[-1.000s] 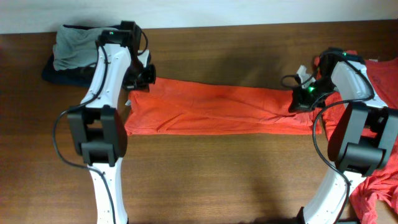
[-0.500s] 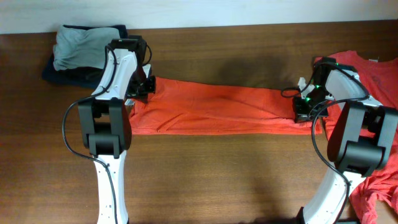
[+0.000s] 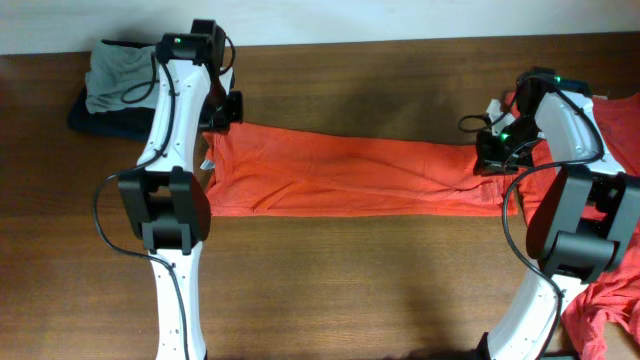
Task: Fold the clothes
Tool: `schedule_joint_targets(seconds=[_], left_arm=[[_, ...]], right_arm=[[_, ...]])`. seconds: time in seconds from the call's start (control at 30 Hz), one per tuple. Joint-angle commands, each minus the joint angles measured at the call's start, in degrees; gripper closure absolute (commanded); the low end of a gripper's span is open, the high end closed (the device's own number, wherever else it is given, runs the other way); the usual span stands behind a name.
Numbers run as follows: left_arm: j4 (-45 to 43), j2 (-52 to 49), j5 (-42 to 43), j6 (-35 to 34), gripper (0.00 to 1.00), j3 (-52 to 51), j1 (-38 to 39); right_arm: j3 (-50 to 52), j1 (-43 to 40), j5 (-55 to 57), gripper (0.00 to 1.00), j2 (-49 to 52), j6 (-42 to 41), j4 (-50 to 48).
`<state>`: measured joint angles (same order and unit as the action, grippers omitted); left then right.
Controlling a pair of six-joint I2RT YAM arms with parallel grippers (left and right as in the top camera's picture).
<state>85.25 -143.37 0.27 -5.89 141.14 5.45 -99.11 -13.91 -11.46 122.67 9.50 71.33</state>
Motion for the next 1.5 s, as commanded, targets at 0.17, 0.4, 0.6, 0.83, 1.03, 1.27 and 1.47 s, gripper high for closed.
schedule_joint_targets(seconds=[0.17,0.4,0.6,0.83,1.03,1.27,1.47], left_arm=[[-2.4,-0.1,-1.2,0.8,0.94,-4.2,-0.8],[-3.0,-0.1,-1.1,0.8,0.90,-4.2,-0.7],[-3.0,-0.1,-1.1,0.8,0.82,-4.2,-0.7],[-3.4,-0.1,-1.2,0.8,0.80,-4.2,-0.7],[-3.4,-0.1,-1.2,0.8,0.79,-4.2,-0.7],[-3.8,-0.1,-1.2,0.8,0.78,-4.2,-0.7],[-3.8,-0.1,-1.2,0.8,0.76,-4.2,-0.7]], right_arm=[[-0.4,-7.7,-0.2,0.55,-0.5,-0.6,0.7],[-0.4,-11.7,-2.1,0.48,-0.5,1.2,0.8],[0.4,-11.6,-2.3,0.42,-0.5,1.2,0.5],[2.4,-11.6,-6.6,0.39,-0.5,4.2,-3.5],[2.6,-11.6,-6.6,0.38,-0.5,4.2,-5.2],[6.8,-11.6,-6.6,0.39,-0.5,4.2,-10.2],[15.3,-11.6,-7.9,0.38,-0.5,3.7,-18.8]])
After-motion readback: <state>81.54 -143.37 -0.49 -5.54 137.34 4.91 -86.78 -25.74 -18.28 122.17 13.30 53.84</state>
